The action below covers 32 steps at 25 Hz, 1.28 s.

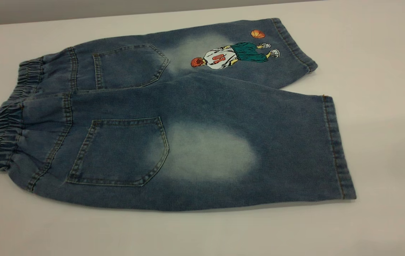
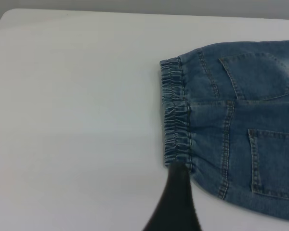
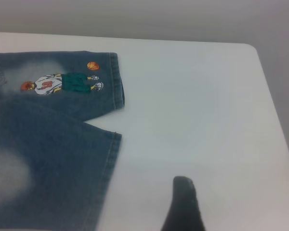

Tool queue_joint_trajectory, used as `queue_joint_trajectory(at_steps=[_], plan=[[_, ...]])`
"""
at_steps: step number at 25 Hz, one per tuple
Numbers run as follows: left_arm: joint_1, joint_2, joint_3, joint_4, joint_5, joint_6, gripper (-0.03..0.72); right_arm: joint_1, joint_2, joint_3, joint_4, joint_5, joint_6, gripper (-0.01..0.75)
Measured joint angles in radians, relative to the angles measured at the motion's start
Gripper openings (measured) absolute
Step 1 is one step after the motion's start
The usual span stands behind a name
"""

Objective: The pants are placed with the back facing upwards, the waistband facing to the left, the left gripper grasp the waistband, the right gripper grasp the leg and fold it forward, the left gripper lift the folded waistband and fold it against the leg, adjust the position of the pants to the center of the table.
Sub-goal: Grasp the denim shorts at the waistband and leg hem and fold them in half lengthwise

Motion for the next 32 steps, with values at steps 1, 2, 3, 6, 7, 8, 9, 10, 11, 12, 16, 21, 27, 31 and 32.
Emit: queue_joint_trajectory(at_steps=[1, 2, 3, 6, 7, 8, 9, 10, 11, 12, 16, 21, 27, 31, 32], plan=[[0.0, 0.0, 0.0, 0.0, 0.0, 0.0, 0.561, 0.008, 0.0, 0.0, 0.003, 0.0, 0.0, 0.457], [0.0, 0.0, 0.0, 0.0, 0.0, 0.0, 0.561, 0.015, 0.001, 0.0, 0.003, 0.0, 0.0, 0.457], [0.0, 0.0, 0.0, 0.0, 0.0, 0.0, 0.561, 0.017, 0.001, 0.0, 0.002, 0.0, 0.0, 0.457], [0.0, 0.0, 0.0, 0.0, 0.0, 0.0, 0.561, 0.017, 0.001, 0.0, 0.005, 0.0, 0.0, 0.457], [0.0, 0.0, 0.0, 0.0, 0.0, 0.001, 0.561, 0.017, 0.001, 0.0, 0.005, -0.001, -0.001, 0.457], [0.0, 0.0, 0.0, 0.0, 0.0, 0.001, 0.561, 0.017, 0.001, 0.0, 0.005, -0.003, -0.001, 0.457], [0.0, 0.0, 0.0, 0.0, 0.0, 0.001, 0.561, 0.017, 0.001, 0.0, 0.005, -0.005, -0.001, 0.457], [0.0, 0.0, 0.0, -0.001, 0.0, 0.001, 0.561, 0.017, 0.001, 0.0, 0.005, -0.005, -0.001, 0.457], [0.0, 0.0, 0.0, -0.001, 0.0, 0.002, 0.561, 0.017, 0.001, 0.0, 0.005, -0.005, -0.001, 0.457], [0.0, 0.0, 0.0, -0.001, 0.0, 0.002, 0.561, 0.017, 0.001, 0.0, 0.005, -0.005, -0.001, 0.457], [0.0, 0.0, 0.0, -0.001, 0.0, 0.002, 0.561, 0.017, 0.001, -0.002, 0.005, -0.015, 0.0, 0.457], [0.0, 0.044, -0.014, -0.001, -0.007, -0.014, 0.561, 0.017, 0.021, -0.014, 0.013, -0.048, 0.044, 0.457], [0.0, 0.227, -0.079, -0.08, -0.193, -0.135, 0.561, 0.017, 0.205, -0.093, 0.134, -0.154, 0.045, 0.457], [0.0, 0.404, -0.082, -0.172, -0.352, -0.129, 0.561, 0.017, 0.378, -0.125, 0.27, -0.24, -0.043, 0.457], [0.0, 0.455, -0.082, -0.19, -0.393, -0.129, 0.561, 0.017, 0.437, -0.124, 0.325, -0.261, -0.083, 0.457]])
